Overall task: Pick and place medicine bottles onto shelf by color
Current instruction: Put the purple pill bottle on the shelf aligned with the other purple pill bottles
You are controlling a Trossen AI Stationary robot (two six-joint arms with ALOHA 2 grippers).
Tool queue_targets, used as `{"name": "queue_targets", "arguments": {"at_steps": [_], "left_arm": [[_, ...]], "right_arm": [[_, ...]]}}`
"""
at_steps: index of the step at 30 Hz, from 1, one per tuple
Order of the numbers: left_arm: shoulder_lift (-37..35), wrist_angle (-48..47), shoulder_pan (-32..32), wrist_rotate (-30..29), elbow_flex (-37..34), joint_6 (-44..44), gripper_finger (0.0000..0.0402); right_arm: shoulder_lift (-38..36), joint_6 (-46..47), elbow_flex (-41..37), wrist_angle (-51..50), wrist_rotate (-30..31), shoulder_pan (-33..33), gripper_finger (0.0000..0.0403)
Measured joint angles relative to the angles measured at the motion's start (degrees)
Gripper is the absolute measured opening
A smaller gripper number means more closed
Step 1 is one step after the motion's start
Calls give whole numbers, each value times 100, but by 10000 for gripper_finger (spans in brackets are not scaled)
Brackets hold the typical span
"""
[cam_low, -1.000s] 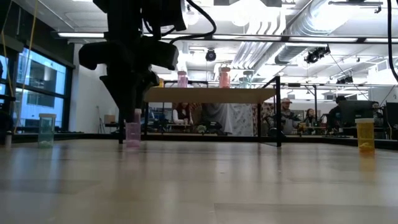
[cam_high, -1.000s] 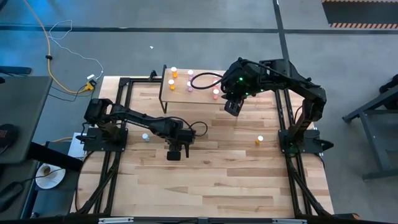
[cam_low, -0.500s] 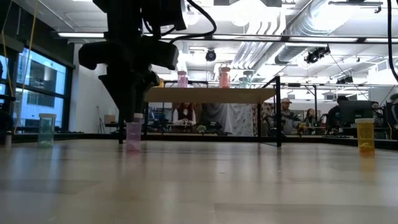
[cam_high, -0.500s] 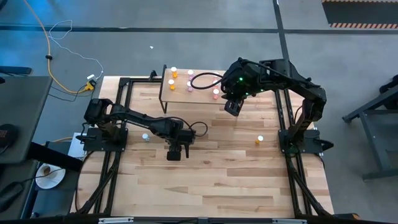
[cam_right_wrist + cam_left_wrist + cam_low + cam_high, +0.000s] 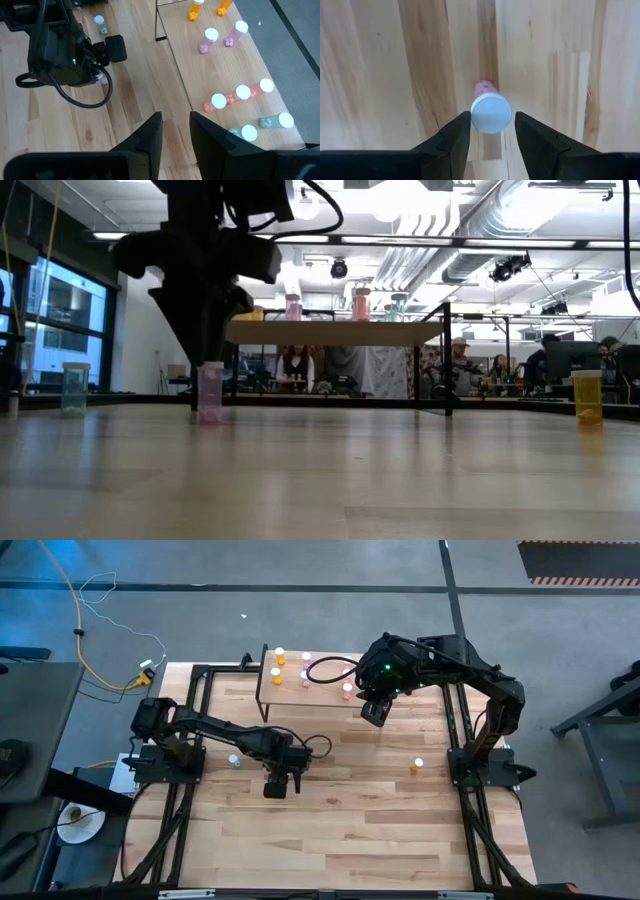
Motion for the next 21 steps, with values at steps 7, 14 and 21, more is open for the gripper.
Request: {"name": "queue_targets", "arguments": {"at_steps": [7, 14, 21], "left_arm": [[-145, -162, 1, -40, -2, 262, 147], [-158, -203, 1, -255, 0, 421, 147], [-606, -397, 7, -782, -2, 441, 147]], "right_arm": [[0, 1, 0, 5, 0, 0, 89], [0, 50, 0, 11, 0, 0, 89], [0, 125, 0, -4, -2, 0, 89]]}}
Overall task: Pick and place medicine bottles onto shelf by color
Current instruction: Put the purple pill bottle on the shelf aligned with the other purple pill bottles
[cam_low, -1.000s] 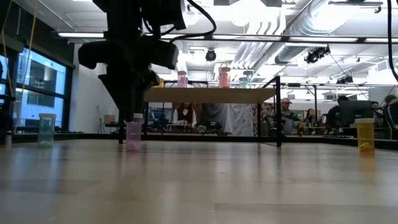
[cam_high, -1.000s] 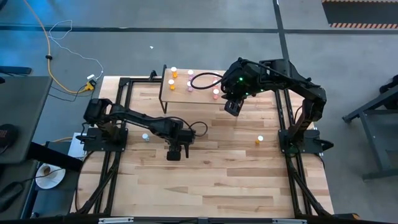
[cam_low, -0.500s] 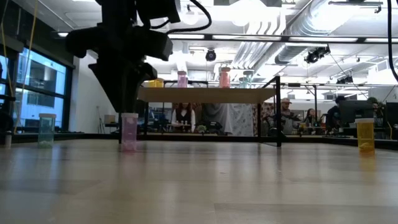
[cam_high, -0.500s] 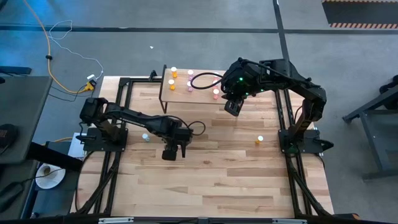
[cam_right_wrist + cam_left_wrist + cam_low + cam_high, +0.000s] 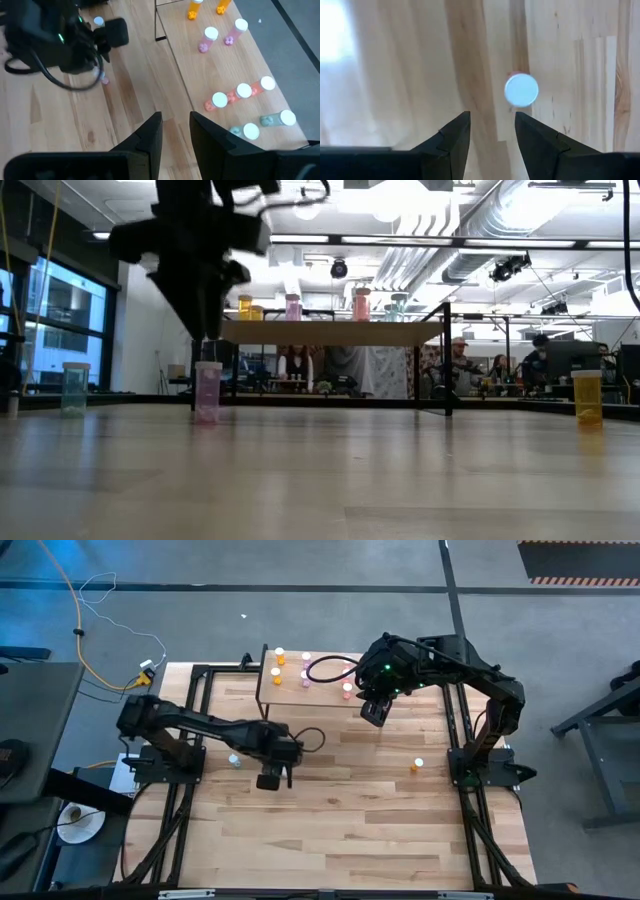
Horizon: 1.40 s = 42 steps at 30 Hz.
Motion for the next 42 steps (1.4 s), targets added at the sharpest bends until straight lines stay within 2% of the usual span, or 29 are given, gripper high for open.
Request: {"name": "queue_targets", "arguments": {"at_steps": [11, 18, 26, 35, 42], "left_arm": [[-1541, -195, -2, -48, -14, 0, 147], [-2514, -189, -11, -45, -253, -66, 147], [-3240, -296, -15, 47, -299, -311, 147], [-3909, -381, -15, 182, -299, -546, 147], [-4130, -408, -15, 208, -299, -562, 147]], "right_arm": [[89, 396, 0, -34, 17, 32, 89], [354, 653, 0, -243, 642, 410, 89], [658, 795, -33, -325, 1128, 924, 89], [644, 1094, -1496, 318, 1412, 1203, 89], [415, 1347, -2860, 1456, 1161, 1400, 89]]}}
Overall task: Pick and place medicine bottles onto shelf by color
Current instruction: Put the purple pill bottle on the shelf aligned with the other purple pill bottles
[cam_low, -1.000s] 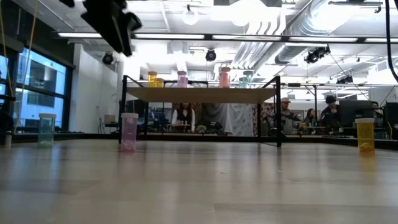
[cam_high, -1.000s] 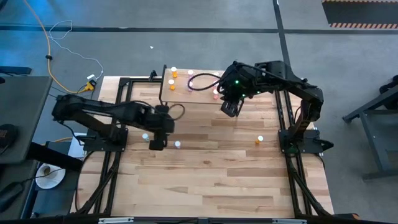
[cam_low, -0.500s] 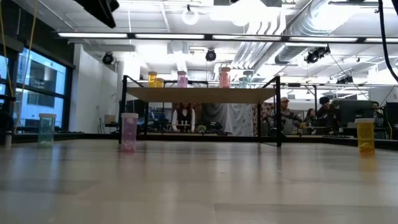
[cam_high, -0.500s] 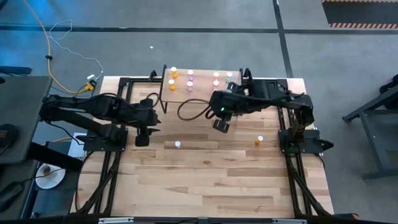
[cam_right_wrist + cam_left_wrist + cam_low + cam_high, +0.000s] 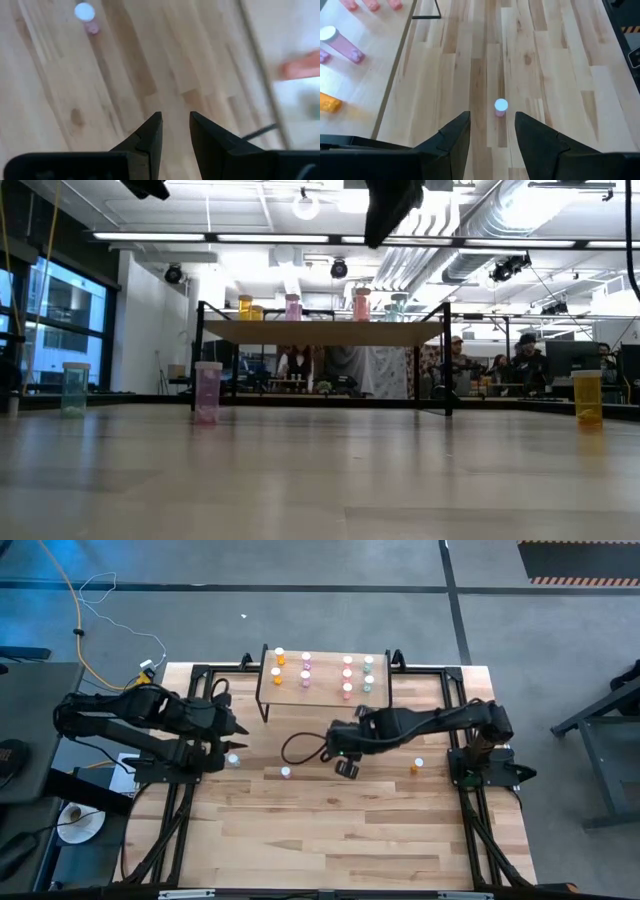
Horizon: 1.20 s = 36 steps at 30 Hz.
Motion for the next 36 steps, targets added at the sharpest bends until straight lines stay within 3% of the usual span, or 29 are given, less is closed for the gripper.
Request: {"name": "queue_targets", "arguments": {"at_steps": [12, 21, 31, 36], "left_arm": [[-25, -1, 0, -2, 0, 4, 147], [-22, -1, 0, -18, 0, 7, 147], [-22, -1, 0, -48, 0, 7, 147], [-22, -1, 1, -61, 0, 7, 147]], "right_arm": [[-718, 607, -2427, 2680, -365, 391, 89], [-863, 1022, -3608, 4697, -388, 801, 89], [-858, 1374, -4389, 6408, 475, 1298, 89], [-858, 1700, -4874, 7279, 548, 1402, 89]]}}
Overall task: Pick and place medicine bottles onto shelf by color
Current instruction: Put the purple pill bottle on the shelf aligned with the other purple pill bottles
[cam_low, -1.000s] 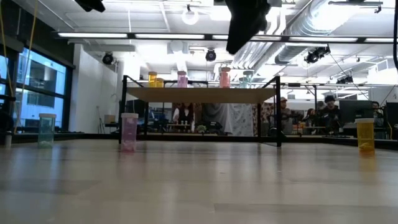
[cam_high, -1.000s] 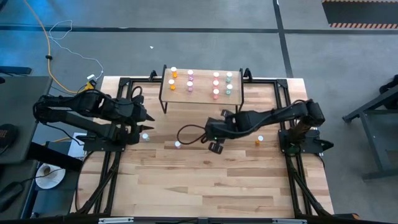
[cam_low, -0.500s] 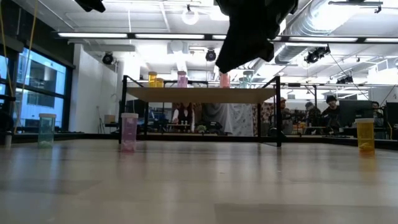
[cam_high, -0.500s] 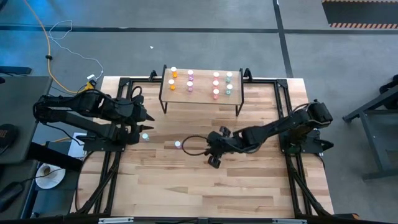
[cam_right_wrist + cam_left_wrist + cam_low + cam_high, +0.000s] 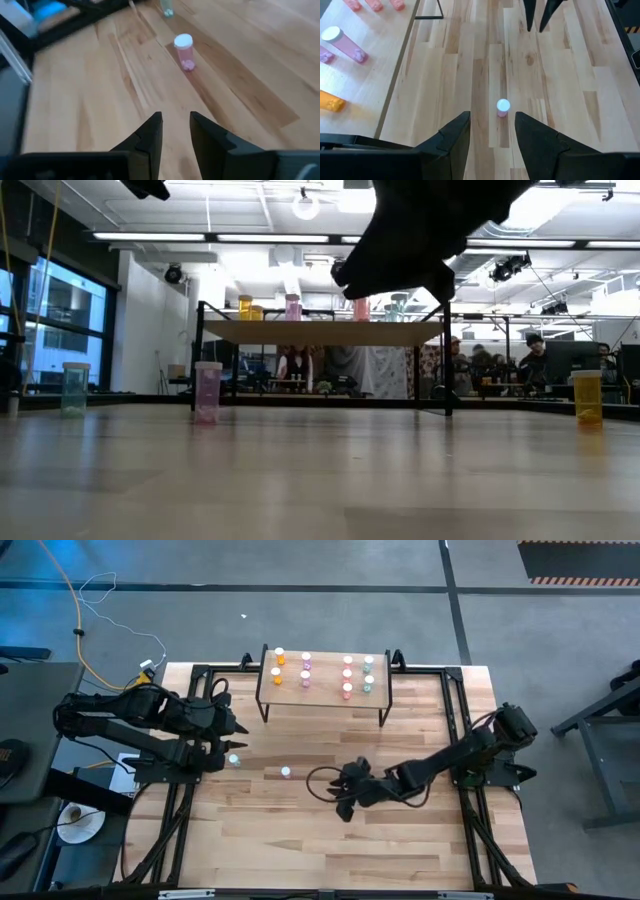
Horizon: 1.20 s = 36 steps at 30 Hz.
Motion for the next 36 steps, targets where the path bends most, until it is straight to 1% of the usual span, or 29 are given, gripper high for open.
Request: {"name": "queue_targets", "arguments": {"at_steps": [3, 8, 11, 17, 19, 25, 30, 33, 36], "left_arm": [[0, 0, -1, 0, 0, 0, 147], [0, 0, -1, 2, 0, 0, 147], [0, 0, -1, 2, 0, 0, 147], [1, 0, -1, 3, 0, 0, 147], [0, 0, -1, 4, 0, 0, 147], [2, 0, -1, 8, 0, -2, 147], [1, 0, 1, 17, 0, -2, 147], [0, 0, 1, 17, 0, -2, 147], [0, -2, 1, 17, 0, -2, 147]], "right_arm": [[0, 239, -247, 402, 2, 51, 89], [2, 337, -505, 925, 15, 135, 97], [7, 292, -539, 964, 112, 187, 115], [73, 263, -533, 1033, 233, 207, 167], [160, 65, -533, 1121, 266, 228, 176], [558, -767, -438, 1731, 921, 413, 172], [952, -1382, -69, 1946, 1229, 504, 160], [1208, -1579, 135, 1947, 1362, 497, 156], [1441, -1539, 305, 1952, 1549, 451, 157]]}}
